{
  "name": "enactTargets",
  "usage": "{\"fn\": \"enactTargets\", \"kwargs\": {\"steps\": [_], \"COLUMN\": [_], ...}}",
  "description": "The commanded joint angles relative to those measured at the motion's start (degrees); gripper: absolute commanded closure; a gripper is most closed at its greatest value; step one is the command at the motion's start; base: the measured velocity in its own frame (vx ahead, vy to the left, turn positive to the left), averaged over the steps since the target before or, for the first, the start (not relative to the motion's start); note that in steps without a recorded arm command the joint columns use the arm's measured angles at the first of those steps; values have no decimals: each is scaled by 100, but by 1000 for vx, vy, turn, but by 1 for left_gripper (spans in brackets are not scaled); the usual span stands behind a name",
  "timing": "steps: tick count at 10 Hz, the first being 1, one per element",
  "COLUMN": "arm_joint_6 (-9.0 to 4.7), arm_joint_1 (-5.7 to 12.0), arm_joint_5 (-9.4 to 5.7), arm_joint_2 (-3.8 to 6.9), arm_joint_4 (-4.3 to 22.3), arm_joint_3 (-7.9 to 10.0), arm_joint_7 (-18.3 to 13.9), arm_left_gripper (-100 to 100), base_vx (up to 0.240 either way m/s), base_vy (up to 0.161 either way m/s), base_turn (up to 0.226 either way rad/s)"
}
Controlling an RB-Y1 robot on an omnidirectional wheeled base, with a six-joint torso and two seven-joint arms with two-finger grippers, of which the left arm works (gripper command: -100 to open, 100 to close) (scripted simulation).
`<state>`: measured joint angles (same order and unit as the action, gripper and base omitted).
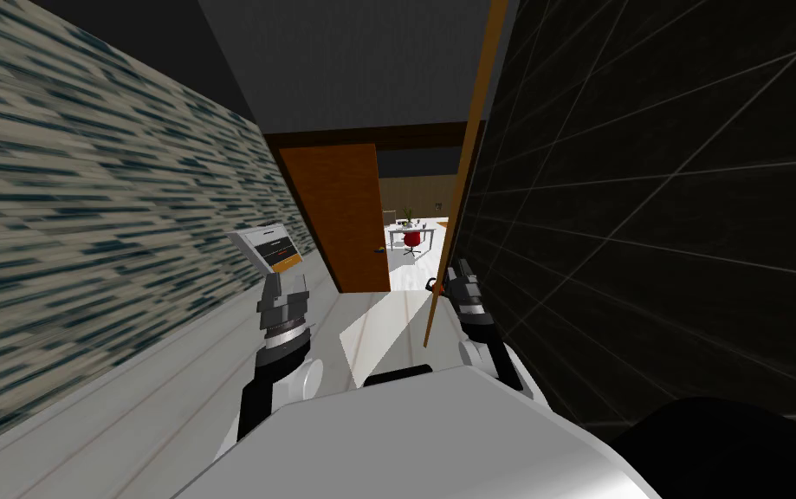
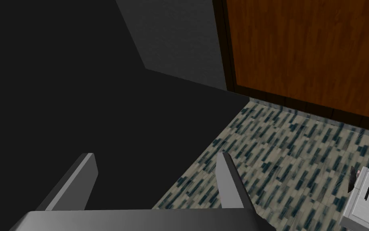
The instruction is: Pull the door open
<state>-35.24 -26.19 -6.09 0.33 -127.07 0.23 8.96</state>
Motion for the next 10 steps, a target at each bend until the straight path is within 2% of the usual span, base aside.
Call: {"fn": "enactTargets", "kwargs": {"steps": [1,4,7,10], "arm_joint_6": [-34,-79,-159,-217], "arm_joint_1": [85,196,396,541], "arm_joint_5": [-88,-203,-409,-558], "arm_joint_2": [49,106,189,240], "arm_joint_4": [217,502,1014,1383], "arm_joint_3": [-58,-133,-269,-367], "arm_joint_7": [33,77,155,211], "arm_left_gripper": [-100,-100,-100,-100], "base_vx": [104,105,111,110], "base_vy": [14,37,33,27], "base_turn": [-6,-20,-25,-21]}}
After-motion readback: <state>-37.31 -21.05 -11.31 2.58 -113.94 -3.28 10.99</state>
